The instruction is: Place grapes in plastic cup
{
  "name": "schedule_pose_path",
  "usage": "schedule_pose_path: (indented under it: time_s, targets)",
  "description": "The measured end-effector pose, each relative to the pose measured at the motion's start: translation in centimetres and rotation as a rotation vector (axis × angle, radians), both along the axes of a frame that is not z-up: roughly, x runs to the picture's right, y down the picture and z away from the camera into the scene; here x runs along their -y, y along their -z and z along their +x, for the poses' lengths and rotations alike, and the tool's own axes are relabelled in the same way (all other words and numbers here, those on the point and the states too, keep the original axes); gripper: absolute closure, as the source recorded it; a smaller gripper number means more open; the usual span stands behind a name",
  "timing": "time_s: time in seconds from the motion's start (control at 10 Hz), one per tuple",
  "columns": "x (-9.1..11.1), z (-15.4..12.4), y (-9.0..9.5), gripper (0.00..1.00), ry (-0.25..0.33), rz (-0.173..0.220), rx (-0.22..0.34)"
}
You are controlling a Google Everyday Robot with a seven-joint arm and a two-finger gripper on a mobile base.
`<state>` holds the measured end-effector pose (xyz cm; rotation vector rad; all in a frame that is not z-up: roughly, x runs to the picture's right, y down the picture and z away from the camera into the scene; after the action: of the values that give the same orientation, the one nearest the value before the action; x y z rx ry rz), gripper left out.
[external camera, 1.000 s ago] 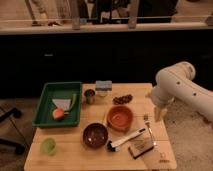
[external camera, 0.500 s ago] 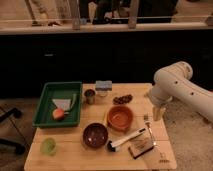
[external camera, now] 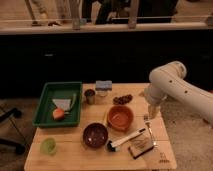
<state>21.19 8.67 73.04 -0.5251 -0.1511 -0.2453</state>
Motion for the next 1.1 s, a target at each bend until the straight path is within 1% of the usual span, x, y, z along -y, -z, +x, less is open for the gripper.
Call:
schedule_pose_path:
  time_s: [0.1, 0.4, 0.5, 0.8, 1.1]
  targets:
    - [0.4, -0.2, -0.7, 0.20, 0.000, 0.002, 0.010]
    - [0.5, -0.3, -1.4, 0.20, -0.001, 0.008, 0.026]
    - [0.5, -0.8, -1.7, 0.20, -0.002, 0.011, 0.036]
    - [1.2, -1.4, -3.5, 0.20, -0.003, 0.016, 0.062]
    - [1.3, -0.9, -4.1, 0.20, -0.016, 0.027, 0.073]
